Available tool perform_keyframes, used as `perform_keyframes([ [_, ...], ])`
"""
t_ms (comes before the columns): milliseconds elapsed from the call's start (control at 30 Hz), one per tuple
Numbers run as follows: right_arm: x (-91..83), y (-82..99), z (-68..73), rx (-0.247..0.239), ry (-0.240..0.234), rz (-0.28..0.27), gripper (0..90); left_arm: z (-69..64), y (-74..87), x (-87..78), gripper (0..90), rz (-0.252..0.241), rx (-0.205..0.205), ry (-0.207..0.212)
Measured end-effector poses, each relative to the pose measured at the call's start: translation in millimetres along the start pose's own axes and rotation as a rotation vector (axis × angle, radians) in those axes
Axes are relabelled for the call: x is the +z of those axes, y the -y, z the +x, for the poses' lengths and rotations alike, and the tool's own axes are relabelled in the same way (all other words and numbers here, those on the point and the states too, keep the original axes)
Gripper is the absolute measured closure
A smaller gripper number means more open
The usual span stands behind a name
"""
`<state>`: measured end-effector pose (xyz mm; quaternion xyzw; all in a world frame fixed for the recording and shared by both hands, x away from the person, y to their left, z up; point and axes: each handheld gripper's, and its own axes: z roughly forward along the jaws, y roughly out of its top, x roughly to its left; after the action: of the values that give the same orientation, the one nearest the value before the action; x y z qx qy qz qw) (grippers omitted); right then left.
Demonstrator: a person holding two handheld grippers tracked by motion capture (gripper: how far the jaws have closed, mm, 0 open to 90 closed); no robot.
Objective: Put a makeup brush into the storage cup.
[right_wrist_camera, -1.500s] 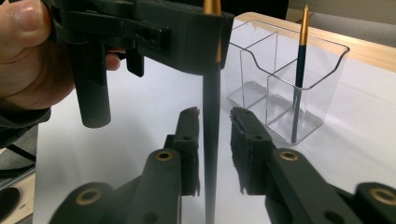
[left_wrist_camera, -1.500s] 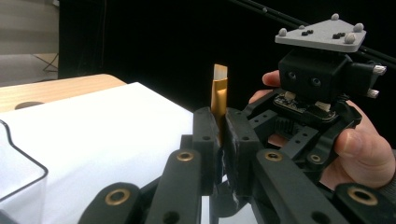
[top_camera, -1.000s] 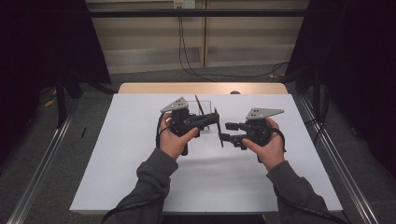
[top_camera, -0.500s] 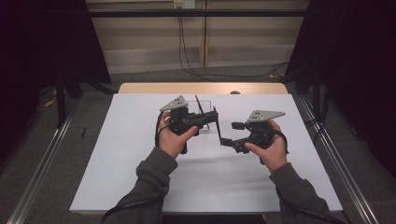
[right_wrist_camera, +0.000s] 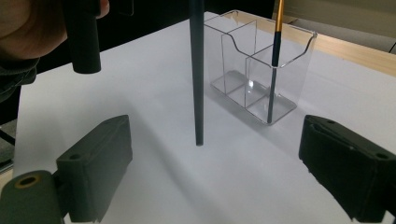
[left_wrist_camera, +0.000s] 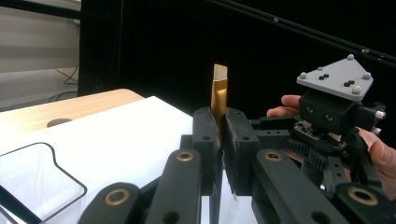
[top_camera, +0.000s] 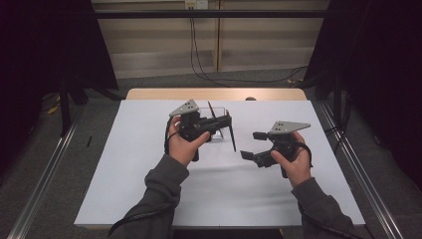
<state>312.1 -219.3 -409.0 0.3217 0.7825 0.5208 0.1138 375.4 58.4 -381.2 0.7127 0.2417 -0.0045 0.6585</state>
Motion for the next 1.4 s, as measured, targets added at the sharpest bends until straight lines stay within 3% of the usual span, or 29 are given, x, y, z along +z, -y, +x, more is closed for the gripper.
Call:
perform_keyframes([
  [867,-9.6,21.5,-3.7,0.002,0.032,-0.003,9.1,7.2,-11.1,-0.7,84.0,-0.002,0.016,-0.046],
  [1400,-19.9,32.3,-8.5,0.030,0.055,-0.018,9.1,13.7,-18.3,4.8,84.0,0.007,0.021,-0.074],
])
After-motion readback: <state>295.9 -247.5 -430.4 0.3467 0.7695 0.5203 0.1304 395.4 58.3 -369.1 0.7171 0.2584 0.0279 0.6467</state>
